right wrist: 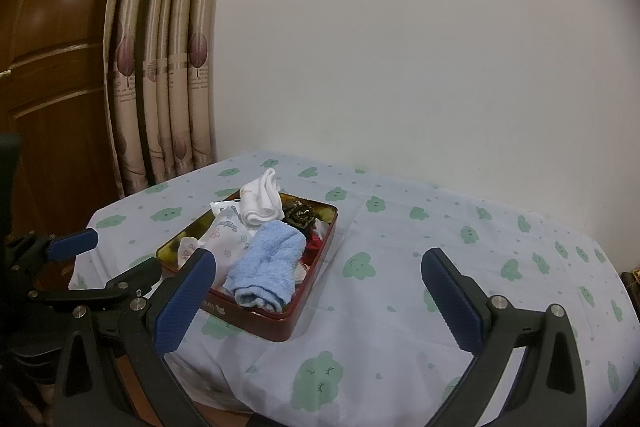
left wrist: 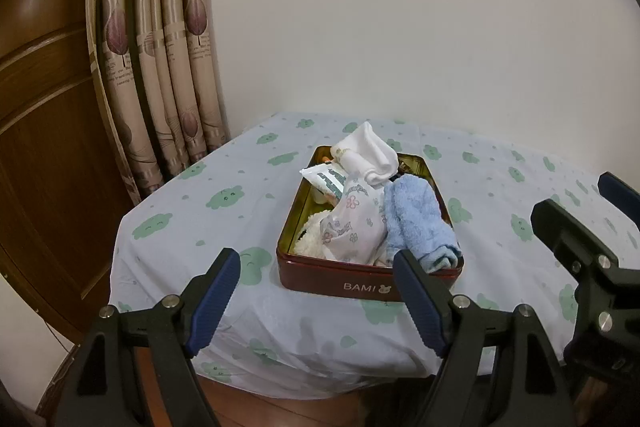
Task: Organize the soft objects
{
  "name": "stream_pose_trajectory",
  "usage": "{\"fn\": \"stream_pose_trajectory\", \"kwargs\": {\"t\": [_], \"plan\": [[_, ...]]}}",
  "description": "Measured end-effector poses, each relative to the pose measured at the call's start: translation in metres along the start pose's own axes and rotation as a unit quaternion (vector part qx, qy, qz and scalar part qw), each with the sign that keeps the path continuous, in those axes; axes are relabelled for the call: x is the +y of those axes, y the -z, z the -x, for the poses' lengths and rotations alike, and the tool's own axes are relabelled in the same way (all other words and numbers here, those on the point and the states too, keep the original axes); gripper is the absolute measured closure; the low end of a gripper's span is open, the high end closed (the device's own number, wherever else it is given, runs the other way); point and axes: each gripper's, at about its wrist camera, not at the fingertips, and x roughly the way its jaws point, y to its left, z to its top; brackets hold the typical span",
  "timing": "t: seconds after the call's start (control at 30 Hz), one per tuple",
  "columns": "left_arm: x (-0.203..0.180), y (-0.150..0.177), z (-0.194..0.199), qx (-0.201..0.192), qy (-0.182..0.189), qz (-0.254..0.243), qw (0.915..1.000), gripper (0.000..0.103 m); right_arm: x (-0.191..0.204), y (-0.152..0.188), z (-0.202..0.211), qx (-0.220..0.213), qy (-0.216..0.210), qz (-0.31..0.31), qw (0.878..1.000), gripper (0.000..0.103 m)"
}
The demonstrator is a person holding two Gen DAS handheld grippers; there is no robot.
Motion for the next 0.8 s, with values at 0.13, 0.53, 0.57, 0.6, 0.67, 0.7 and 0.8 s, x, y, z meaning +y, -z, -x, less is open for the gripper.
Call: {"fn": "stream_pose_trajectory", "kwargs": {"t": [0.13,0.53,0.57,0.6,0.67,0.7,0.8], "plan": [[-0.0002,-0.0001,0.0,0.001,0.0,0.0,1.0,0.022,-0.0003,-0.0006,-0.0006,0.001,0.0,0.001,1.0,0.001],[0.0,0.0004,-0.0014,0.004,0.002,-0.002,1.0,0.022,0.0014,-0.0007,-0.0003,0.002,0.0,0.002,1.0,0.001],[-0.0001,0.0003,-0.0014,0.004,0.001,-0.002,1.0,0.022,0.0015,-0.0004,0.0004,0.001,0.0,0.002,1.0,0.001],[0.0,0.0002,-0.0015,0.004,0.001,-0.003,1.0,0.022,0.0018,-0.0002,0.0007,0.001,-0.001,0.003,1.0,0.001],[0.0,0.0002,-0.0014,0.004,0.001,-0.003,1.0,0.022,0.0017,-0.0005,0.0004,0.001,0.0,0.003,1.0,0.001],[-0.0001,0.0001,-0.0015,0.004,0.001,-0.003,1.0,0.022,0.0016,-0.0002,0.0009,0.001,-0.001,0.003,1.0,0.001],[-0.0005,0.0004,-0.0021,0.004,0.0,-0.004,1.0,0.022,0.0018,-0.0006,0.0004,0.003,-0.001,0.003,1.0,0.001]]}}
